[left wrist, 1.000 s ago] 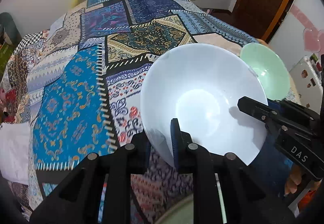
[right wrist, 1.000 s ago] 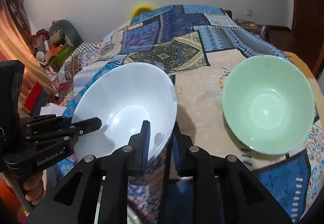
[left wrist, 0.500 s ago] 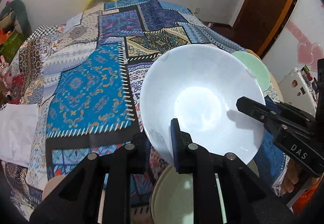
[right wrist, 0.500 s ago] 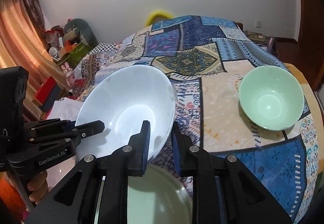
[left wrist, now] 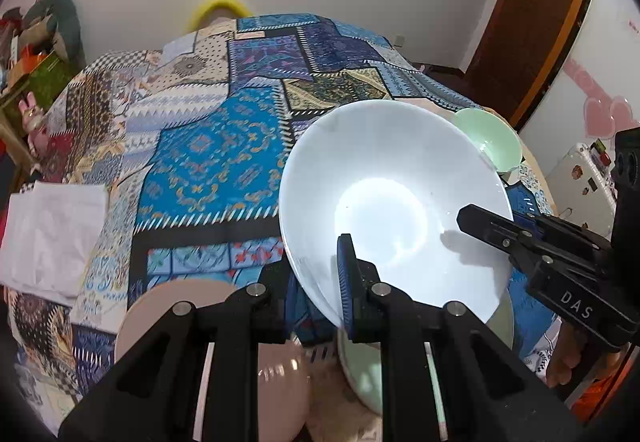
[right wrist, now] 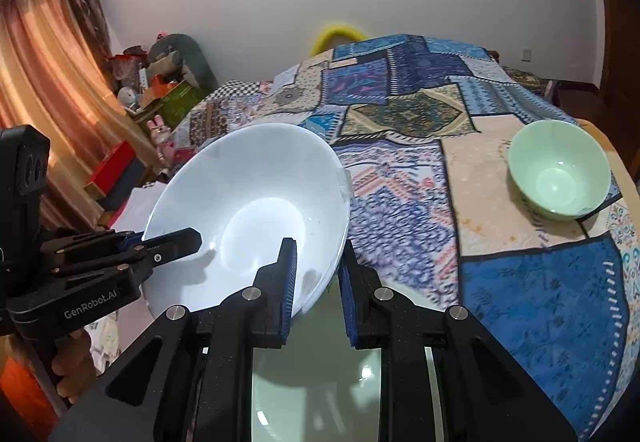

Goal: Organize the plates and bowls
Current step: 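Lift the white dotted bowl with the left tool toward the plate stack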

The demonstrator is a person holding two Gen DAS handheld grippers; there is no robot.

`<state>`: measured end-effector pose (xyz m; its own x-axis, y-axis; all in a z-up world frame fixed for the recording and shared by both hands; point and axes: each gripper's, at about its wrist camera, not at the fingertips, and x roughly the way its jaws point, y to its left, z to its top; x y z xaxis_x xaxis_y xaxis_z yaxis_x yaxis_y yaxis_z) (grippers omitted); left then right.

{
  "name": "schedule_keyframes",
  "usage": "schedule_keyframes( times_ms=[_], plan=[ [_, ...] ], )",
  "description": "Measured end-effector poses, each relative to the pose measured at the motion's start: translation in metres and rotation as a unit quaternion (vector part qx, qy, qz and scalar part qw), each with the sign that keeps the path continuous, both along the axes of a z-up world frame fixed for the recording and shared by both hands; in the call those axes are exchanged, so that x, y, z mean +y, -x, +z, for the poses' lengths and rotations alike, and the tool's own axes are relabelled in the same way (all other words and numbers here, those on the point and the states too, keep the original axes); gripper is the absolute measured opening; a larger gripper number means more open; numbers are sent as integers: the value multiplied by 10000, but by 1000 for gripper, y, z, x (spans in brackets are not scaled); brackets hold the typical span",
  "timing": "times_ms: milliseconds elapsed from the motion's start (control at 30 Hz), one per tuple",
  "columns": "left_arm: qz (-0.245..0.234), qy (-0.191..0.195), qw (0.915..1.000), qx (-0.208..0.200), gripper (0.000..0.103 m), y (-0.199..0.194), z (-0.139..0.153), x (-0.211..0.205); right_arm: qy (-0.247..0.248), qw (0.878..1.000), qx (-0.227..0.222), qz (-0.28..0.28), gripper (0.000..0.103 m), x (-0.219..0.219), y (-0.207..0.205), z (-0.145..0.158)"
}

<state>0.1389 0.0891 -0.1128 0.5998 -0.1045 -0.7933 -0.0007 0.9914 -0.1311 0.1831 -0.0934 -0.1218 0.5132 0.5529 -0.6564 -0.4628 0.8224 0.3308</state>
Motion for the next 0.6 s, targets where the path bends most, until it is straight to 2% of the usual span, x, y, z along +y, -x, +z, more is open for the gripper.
schedule_keyframes(
  times_ms=[400,600],
  plan=[
    [489,97,9987,-124,18,51,-2,48,-20,9991,-31,424,20,46,32,-4],
    [682,-92,9974,-226,18,72,-3,63,11,9980,-1,635,20,66,41,-9]
  ],
)
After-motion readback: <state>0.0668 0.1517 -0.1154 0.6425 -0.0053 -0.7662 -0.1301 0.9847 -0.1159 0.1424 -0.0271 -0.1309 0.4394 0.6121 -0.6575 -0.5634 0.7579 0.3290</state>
